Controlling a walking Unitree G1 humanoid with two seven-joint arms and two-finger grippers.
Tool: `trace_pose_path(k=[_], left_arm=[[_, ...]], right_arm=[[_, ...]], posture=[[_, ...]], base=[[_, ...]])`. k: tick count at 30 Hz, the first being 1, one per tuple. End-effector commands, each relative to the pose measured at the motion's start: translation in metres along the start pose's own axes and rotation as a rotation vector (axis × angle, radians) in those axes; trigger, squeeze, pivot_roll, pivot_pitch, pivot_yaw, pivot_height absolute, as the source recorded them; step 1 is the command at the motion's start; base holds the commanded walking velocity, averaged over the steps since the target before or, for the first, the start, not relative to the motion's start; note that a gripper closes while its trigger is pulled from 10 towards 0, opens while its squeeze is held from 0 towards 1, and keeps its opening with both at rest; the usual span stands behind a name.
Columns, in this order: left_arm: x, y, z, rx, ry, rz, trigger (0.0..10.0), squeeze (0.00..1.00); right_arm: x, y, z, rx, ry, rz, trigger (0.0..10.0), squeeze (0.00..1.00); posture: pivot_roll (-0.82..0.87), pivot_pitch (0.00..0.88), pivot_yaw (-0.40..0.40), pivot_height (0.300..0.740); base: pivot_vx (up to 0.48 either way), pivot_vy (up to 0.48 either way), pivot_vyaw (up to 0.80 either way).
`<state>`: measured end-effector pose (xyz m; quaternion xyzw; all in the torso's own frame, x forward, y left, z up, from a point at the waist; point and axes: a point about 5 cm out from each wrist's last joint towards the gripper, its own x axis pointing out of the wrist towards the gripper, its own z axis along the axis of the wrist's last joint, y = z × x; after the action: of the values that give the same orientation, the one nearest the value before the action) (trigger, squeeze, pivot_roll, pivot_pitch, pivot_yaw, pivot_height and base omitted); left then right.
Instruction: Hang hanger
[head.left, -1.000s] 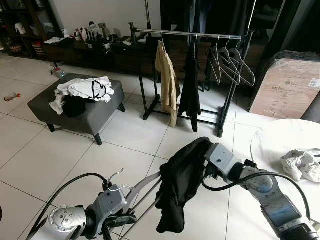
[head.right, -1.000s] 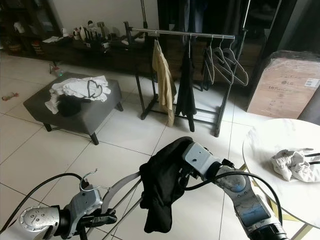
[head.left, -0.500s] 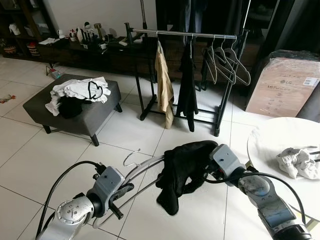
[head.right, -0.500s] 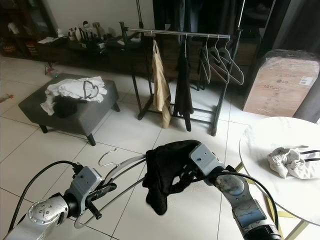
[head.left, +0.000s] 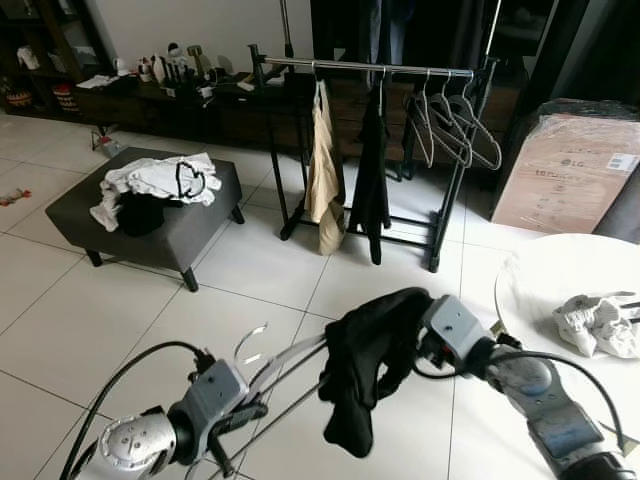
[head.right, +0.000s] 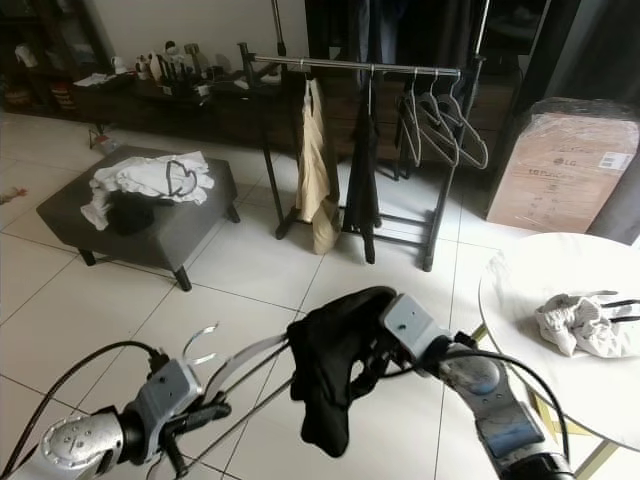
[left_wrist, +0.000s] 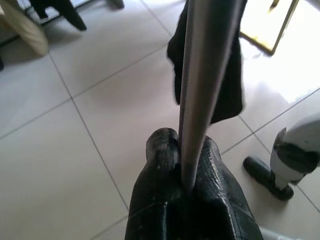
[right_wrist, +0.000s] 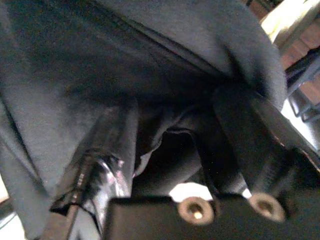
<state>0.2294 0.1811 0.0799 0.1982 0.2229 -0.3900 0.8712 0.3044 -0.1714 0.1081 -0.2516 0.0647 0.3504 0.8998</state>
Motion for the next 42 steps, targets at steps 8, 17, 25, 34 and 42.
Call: trace_pose_path(k=[8,17,25,34,42], left_arm=[[-0.002,-0.001,-0.013,0.006,0.079,0.030,10.0,0.00],[0.001,0.006,-0.008,-0.008,0.031,0.093,10.0,0.00],[-0.014,0.012,-0.015,0.022,0.072,0.039,10.0,0.00],[-0.019,0.011,-0.026,0.032,0.137,-0.016,10.0,0.00],[-0.013,0.011,-0.028,0.039,0.156,-0.024,10.0,0.00]], right_arm=[[-0.011,0.004,0.017,-0.051,-0.070,0.172,10.0,0.00],[-0.022,-0.018,0.004,-0.126,0.032,0.082,10.0,0.89],[-0.015,-0.035,0.000,-0.186,0.085,-0.091,10.0,0.00],[-0.022,-0.036,0.015,-0.254,-0.019,-0.005,10.0,0.00],[-0.036,-0.023,0.027,-0.288,-0.094,0.228,10.0,0.00]], posture=[[-0.04,0.086,0.026,0.740],[-0.04,0.085,0.023,0.740],[-0.03,0.082,0.024,0.740],[-0.04,0.069,0.029,0.740],[-0.05,0.060,0.031,0.740]], base=[[0.000,0.000,0.00],[0.000,0.000,0.00],[0.000,0.000,0.00],[0.000,0.000,0.00],[0.000,0.000,0.00]])
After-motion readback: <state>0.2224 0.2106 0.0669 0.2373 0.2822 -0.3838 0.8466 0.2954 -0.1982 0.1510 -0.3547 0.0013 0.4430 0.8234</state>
